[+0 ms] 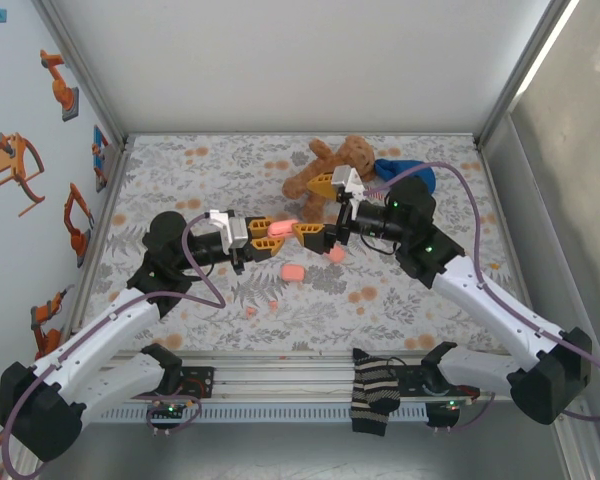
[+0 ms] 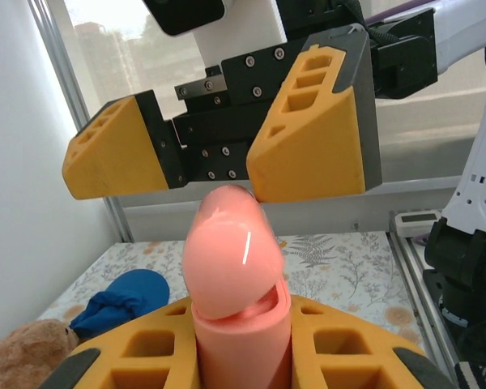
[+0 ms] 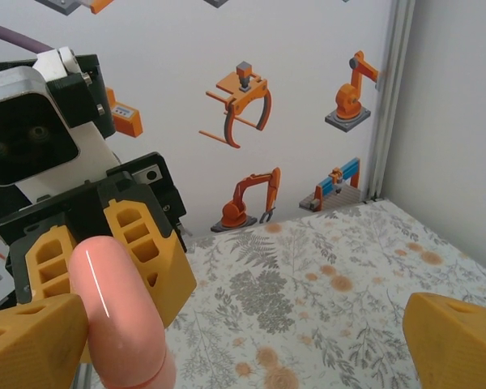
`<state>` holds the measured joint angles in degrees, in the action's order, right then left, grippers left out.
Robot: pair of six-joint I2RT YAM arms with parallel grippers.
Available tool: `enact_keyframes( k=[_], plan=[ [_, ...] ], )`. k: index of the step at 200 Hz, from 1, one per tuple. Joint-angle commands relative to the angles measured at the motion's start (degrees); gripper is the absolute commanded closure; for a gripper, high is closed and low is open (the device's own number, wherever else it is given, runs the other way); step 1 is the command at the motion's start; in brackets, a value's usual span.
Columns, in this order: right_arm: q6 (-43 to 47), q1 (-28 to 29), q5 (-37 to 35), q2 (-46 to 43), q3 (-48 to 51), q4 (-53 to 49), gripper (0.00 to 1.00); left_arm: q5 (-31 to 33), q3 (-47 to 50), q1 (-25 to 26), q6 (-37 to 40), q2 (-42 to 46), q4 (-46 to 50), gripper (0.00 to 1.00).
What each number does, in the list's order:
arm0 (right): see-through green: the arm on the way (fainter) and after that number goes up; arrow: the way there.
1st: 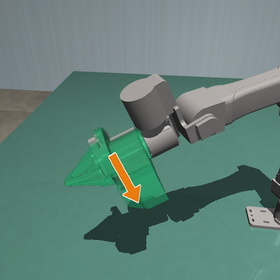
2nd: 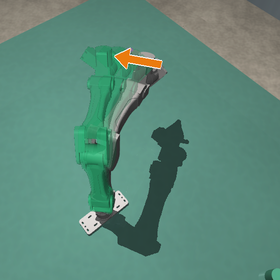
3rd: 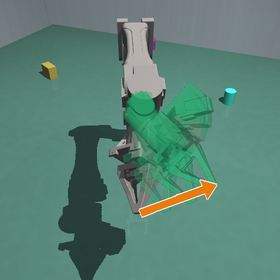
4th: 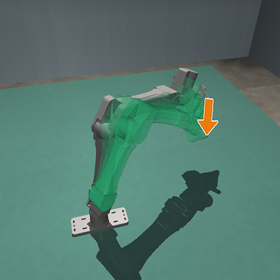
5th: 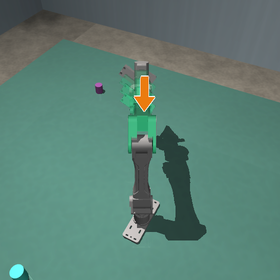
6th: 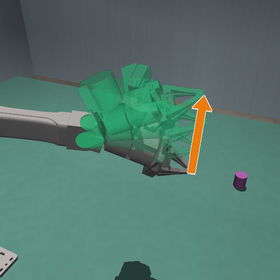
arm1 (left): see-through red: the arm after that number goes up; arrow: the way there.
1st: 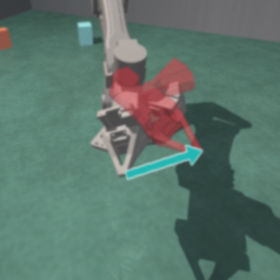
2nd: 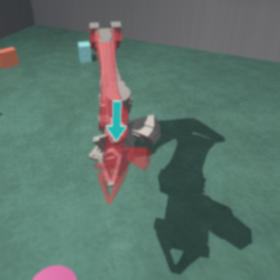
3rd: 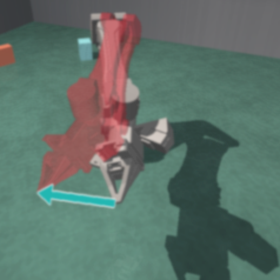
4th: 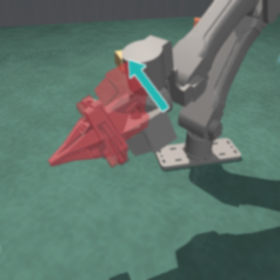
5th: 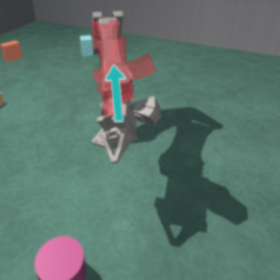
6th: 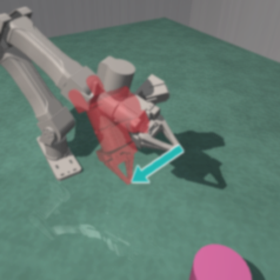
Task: Insert the wireless bluetooth earbuds into the charging case
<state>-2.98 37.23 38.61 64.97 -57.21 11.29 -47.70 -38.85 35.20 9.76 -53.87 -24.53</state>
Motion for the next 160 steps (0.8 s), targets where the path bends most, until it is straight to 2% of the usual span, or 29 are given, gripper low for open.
enact_keyframes(
  k=[1, 40, 68, 101, 160],
  plan=[
    [1.36, -0.02, -2.3, 0.47, -2.17, -0.45, 0.02, -2.4, -1.16, 0.16, 0.97, 0.84, 0.47, 1.0],
    [2.19, -0.06, -3.01, 0.77, -2.78, -1.59, 0.02, -2.33, -1.13, 0.2, 0.88, 1.13, 0.17, 1.0],
    [1.74, 0.03, -0.46, -0.24, -3.05, -1.49, 0.02, -1.98, -1.05, 0.22, 1.05, 1.43, 0.54, 1.0],
    [2.13, 0.03, 2.26, -2.73, 1.45, 1.98, 0.0, -1.78, -0.88, 0.14, 1.14, 1.49, 0.39, 1.0],
    [4.29, 1.86, 1.49, 0.34, 1.19, -0.04, 0.0, -1.79, -1.25, 0.2, 0.79, 1.38, 0.45, 1.0]
  ],
)
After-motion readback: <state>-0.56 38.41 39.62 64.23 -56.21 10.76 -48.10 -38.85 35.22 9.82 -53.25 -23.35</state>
